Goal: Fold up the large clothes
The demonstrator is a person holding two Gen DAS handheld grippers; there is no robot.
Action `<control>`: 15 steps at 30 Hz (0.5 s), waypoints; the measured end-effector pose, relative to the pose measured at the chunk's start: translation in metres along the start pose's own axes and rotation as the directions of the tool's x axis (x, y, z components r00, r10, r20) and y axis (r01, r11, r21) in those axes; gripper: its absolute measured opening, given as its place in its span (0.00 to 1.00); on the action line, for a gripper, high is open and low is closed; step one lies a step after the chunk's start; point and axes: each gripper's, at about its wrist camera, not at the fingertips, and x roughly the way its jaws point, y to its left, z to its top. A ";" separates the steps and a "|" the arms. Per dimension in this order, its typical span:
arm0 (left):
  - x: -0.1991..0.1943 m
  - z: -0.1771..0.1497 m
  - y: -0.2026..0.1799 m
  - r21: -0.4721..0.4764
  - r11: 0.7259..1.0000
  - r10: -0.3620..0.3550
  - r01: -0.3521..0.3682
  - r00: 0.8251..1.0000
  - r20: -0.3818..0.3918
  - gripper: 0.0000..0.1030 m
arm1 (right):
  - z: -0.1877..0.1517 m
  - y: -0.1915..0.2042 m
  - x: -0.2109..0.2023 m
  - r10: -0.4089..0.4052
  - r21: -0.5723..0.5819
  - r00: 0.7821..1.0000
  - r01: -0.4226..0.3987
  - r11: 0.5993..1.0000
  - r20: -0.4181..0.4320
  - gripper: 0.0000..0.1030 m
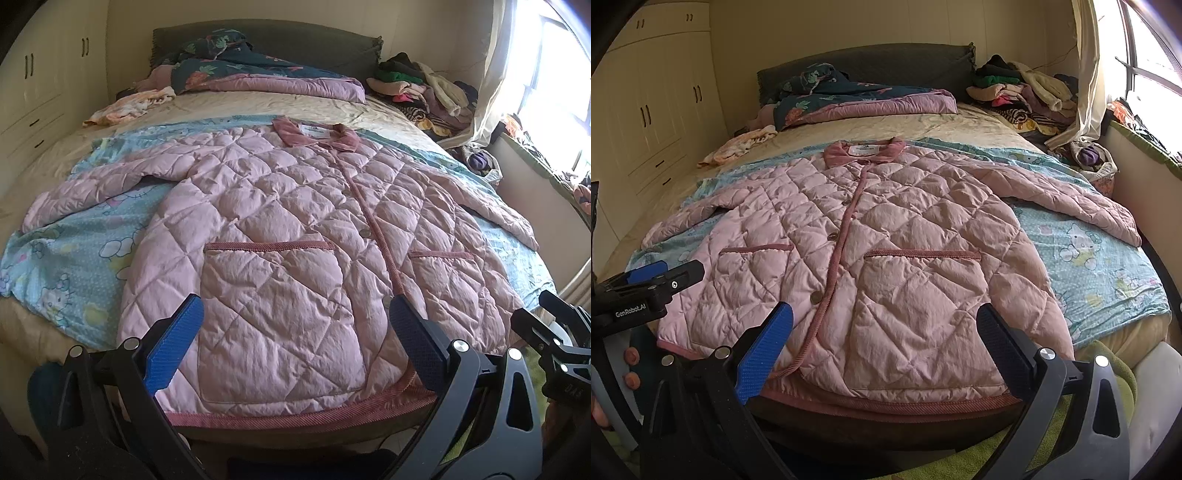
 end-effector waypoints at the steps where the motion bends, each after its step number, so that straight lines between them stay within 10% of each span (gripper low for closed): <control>1: 0.001 0.000 0.000 0.000 1.000 0.000 0.000 1.000 -0.001 0.91 | 0.000 0.000 0.000 -0.002 0.000 1.000 0.002 1.000 0.000 0.96; 15: 0.000 0.000 0.000 0.000 1.000 0.000 0.000 1.000 -0.001 0.91 | 0.000 0.001 0.000 -0.003 -0.003 1.000 0.003 1.000 0.000 0.96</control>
